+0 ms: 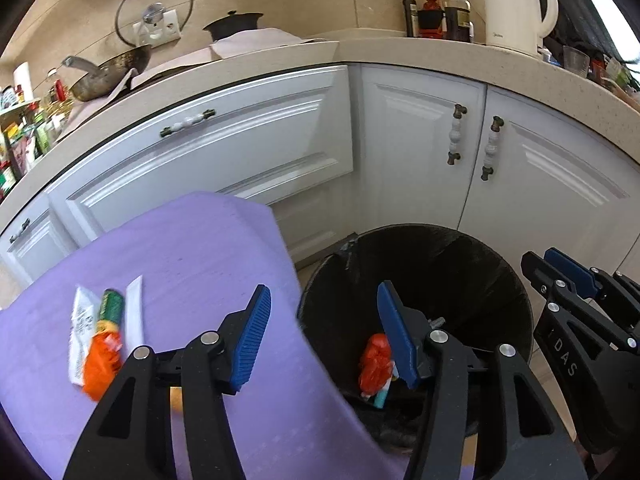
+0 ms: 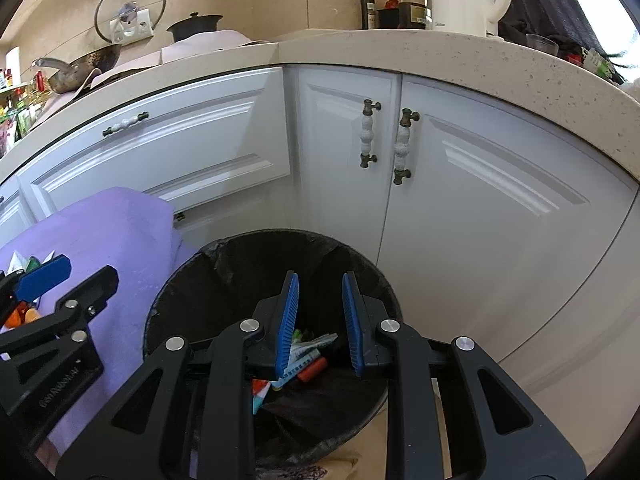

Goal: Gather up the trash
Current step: 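Open both grippers over the bin to drop the tube and bag, then move both open grippers from the bin back over the table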

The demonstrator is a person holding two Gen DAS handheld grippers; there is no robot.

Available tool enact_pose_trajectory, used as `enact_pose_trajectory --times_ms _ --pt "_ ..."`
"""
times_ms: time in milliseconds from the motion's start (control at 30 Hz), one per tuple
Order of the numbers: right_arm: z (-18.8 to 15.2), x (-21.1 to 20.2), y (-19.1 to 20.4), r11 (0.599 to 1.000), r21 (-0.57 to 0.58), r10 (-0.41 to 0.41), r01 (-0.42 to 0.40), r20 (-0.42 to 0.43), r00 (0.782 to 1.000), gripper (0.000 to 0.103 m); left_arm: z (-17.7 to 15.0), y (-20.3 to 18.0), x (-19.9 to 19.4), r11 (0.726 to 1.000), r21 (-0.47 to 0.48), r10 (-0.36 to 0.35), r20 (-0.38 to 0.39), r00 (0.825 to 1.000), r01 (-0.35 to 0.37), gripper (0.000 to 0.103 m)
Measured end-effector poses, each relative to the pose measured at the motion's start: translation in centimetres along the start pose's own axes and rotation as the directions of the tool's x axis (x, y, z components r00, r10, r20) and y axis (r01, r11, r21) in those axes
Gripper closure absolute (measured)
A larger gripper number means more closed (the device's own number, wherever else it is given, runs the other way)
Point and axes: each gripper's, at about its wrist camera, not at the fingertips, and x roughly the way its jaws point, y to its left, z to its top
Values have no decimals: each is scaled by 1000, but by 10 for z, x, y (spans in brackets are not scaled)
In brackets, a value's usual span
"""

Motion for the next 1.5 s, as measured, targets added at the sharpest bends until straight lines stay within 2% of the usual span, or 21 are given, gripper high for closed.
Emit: enact_pose_trajectory --times_ms 467,967,1233,1500 --pt "-30 -48 51 994 -54 92 -94 -37 995 80 -40 60 -56 993 -86 78 -26 997 -80 45" --pt "-68 -84 79 985 -78 147 -154 -83 986 80 -98 105 -81 974 -143 160 -111 981 -175 45" --pt "-67 -91 123 960 -136 231 -243 -98 968 79 -120 149 -95 944 -204 232 -144 962 -258 45" --pt "-69 -97 183 914 -225 313 -338 -139 940 78 -135 195 -104 909 -264 289 -161 944 -323 44"
